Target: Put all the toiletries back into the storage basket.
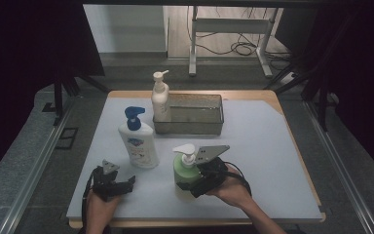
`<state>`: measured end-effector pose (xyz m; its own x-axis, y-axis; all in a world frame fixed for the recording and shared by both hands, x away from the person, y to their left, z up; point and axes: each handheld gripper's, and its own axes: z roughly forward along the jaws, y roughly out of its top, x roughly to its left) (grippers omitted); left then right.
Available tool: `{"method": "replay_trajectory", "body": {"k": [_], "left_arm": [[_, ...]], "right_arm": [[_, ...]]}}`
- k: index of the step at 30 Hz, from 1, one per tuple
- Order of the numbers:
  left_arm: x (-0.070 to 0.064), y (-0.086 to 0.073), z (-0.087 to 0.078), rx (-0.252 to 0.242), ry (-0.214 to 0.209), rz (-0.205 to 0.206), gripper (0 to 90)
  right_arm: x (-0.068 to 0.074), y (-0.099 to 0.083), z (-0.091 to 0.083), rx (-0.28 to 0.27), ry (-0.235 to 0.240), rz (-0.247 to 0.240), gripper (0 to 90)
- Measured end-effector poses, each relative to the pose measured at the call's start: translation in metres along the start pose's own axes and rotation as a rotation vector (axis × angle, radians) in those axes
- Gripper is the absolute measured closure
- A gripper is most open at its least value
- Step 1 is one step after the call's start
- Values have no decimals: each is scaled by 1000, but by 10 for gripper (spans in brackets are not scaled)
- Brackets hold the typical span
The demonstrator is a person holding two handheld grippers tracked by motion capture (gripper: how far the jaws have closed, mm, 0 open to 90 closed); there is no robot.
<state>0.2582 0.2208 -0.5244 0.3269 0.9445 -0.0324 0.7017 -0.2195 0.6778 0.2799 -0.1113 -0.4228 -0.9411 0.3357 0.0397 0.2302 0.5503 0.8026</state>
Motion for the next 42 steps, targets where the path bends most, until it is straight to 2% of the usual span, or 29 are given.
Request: {"method": "replay_trajectory", "body": {"k": [10,22,42], "left_arm": [[0,0,0,0,0,-1,120],[0,0,0,0,0,3,120],[0,0,0,-3,0,2,120]], "right_arm": [[1,1,0,1,-45,14,113],[-11,11,-7,-11,-105,30,114],[-46,40,-8,-43,-198,102,115]]}}
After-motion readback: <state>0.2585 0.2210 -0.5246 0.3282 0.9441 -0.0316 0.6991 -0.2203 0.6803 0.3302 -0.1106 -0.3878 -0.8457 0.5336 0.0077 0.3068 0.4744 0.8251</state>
